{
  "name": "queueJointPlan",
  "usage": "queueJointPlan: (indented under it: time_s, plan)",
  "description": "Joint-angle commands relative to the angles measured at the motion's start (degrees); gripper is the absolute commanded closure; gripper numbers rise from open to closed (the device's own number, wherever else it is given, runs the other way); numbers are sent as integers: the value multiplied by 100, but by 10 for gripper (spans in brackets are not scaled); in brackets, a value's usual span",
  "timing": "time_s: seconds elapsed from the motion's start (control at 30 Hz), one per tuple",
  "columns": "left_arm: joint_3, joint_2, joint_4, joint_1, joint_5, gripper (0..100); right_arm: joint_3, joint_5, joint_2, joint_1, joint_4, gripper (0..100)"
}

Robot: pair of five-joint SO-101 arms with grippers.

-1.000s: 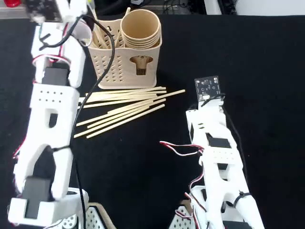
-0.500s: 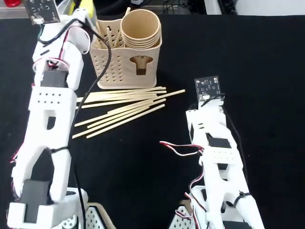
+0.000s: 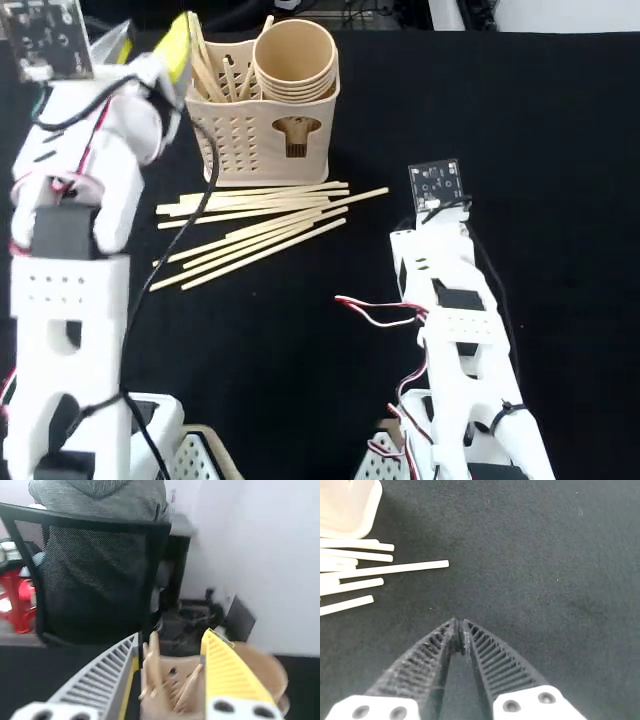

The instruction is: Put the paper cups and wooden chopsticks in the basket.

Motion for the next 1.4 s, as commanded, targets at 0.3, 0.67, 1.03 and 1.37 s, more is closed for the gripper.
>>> queueJointPlan:
  time_s: [0.3, 0.67, 1.03, 1.37]
  plan:
    - [2879, -141, 1160, 136, -2760, 795, -31, 44, -119, 26, -97, 985]
    - [2079, 2936, 589, 919, -2963, 793, -31, 44, -119, 53, -97, 985]
    - [400, 4905, 1319, 734, -3314, 797, -40, 44, -119, 53, -88, 985]
    - [453, 5108, 2268, 787, -3798, 802, -48, 44, -119, 44, -88, 985]
